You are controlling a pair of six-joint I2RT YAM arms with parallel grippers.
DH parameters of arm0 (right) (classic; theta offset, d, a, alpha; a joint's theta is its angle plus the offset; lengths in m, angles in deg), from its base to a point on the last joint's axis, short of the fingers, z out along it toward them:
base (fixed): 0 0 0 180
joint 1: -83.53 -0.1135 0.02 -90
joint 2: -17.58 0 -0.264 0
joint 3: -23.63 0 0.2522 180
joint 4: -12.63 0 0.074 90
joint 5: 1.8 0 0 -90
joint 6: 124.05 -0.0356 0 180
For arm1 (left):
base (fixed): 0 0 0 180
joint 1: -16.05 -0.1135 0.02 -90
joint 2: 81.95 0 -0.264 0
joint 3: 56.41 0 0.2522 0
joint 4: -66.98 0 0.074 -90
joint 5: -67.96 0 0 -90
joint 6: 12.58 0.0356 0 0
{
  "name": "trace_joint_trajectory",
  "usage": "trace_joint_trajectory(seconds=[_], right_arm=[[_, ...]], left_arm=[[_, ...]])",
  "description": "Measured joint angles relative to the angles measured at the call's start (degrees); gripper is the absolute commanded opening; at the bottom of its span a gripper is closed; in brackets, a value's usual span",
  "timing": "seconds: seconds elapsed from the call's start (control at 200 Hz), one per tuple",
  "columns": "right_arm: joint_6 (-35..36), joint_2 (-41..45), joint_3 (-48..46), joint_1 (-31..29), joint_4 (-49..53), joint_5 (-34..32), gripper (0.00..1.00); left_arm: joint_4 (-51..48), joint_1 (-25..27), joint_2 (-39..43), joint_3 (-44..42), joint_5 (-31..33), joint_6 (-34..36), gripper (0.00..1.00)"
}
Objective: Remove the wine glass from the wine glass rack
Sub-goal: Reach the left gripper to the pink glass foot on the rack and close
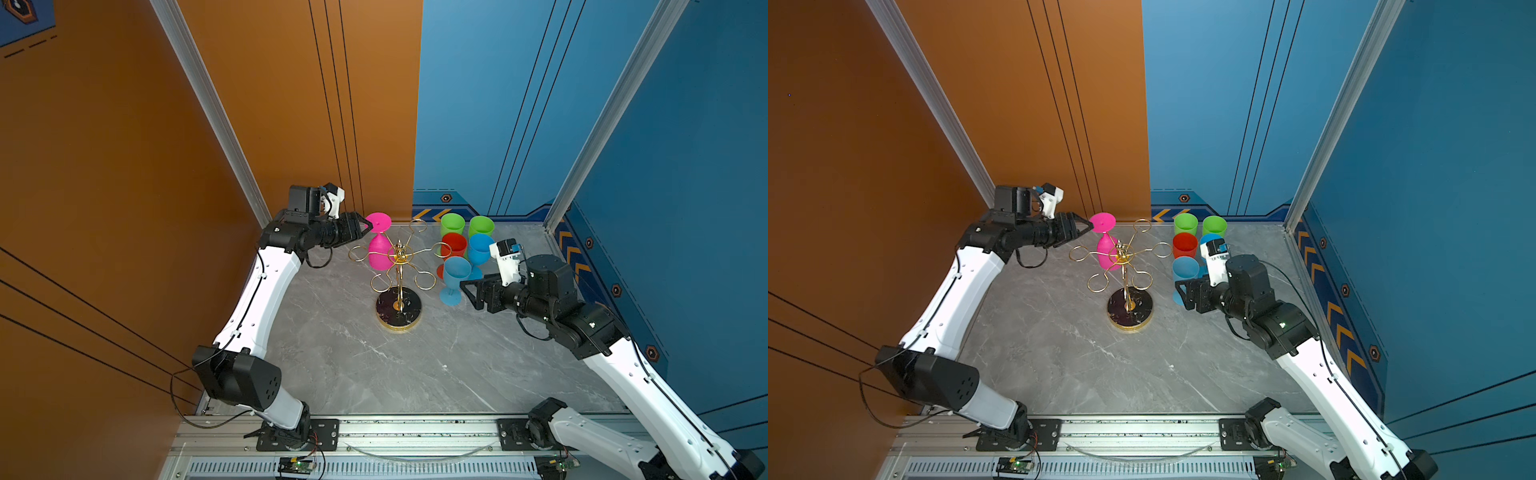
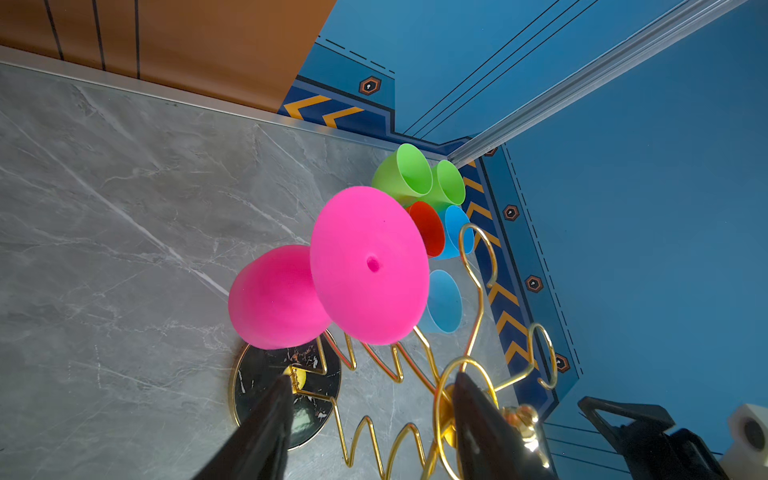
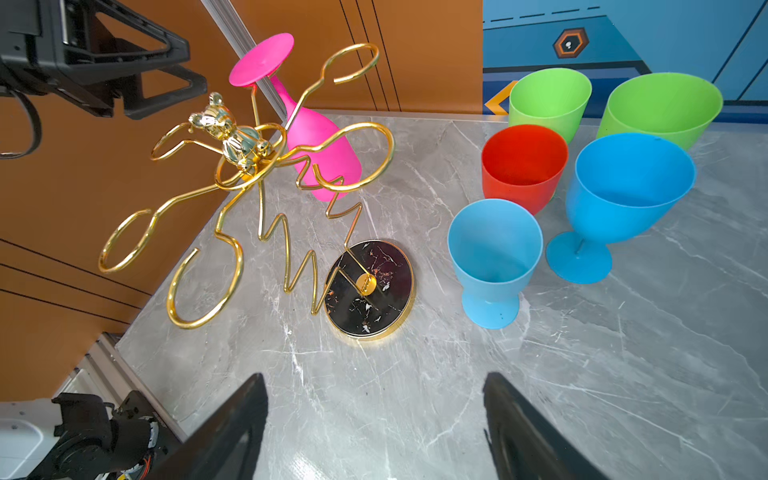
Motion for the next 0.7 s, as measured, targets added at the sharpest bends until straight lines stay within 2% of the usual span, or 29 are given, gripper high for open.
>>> trace_joint_trajectory(seconds=[0.275, 0.701], right_arm=[[-2.67, 1.09, -0.11, -0.11, -0.66, 0.92, 0.82], [-3.19, 1.20, -0.70, -0.11, -0.81, 1.27, 0.82]], left_arm=[[-0.20, 0.02, -4.20, 2.71, 0.02, -0.02, 0.54], [-0.20, 0.39, -8.39, 6.08, -0.39, -1.05, 0.28]])
